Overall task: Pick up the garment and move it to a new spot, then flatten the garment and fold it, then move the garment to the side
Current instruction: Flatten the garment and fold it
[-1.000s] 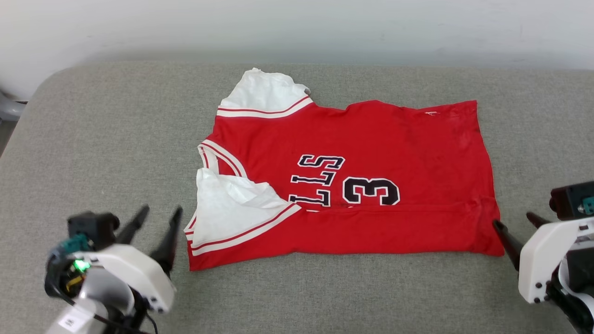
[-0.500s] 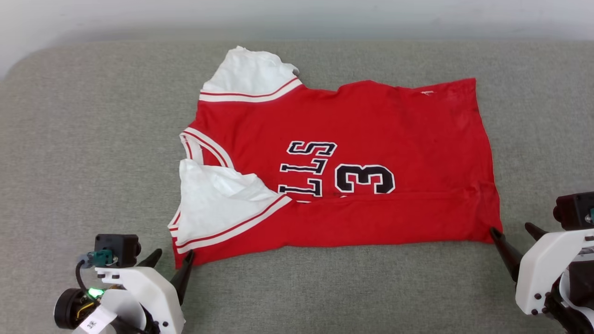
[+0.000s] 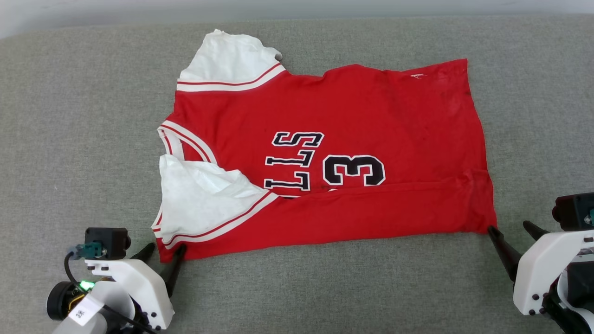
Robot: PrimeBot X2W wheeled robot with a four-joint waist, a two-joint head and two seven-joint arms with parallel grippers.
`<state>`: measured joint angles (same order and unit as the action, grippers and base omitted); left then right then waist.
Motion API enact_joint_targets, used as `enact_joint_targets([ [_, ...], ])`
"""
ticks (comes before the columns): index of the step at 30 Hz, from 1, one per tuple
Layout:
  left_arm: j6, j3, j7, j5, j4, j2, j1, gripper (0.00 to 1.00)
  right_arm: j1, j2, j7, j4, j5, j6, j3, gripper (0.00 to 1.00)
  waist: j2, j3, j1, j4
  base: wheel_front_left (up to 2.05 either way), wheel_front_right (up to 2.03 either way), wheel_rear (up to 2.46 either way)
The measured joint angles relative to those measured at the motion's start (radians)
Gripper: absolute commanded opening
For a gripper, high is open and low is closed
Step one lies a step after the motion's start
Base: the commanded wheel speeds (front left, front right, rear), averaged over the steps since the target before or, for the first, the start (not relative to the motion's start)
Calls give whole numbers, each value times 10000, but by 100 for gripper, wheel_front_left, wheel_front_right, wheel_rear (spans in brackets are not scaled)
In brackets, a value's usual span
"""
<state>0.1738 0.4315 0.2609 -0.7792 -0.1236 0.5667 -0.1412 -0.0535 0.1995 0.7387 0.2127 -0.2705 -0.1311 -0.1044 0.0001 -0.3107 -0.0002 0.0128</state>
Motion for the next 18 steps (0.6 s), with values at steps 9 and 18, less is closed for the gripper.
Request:
enact_joint_targets([
  [9,-385,92,121,-161,4,-2,-175,0,-12,253,40,-29,161,0,-73,100,-1,183,2,-191,0,0,0],
  [18,-88,17,-92,186,2059,309,-48,0,-526,50,309,-911,654,0,-165,100,-1,408,3,-648,0,0,0],
])
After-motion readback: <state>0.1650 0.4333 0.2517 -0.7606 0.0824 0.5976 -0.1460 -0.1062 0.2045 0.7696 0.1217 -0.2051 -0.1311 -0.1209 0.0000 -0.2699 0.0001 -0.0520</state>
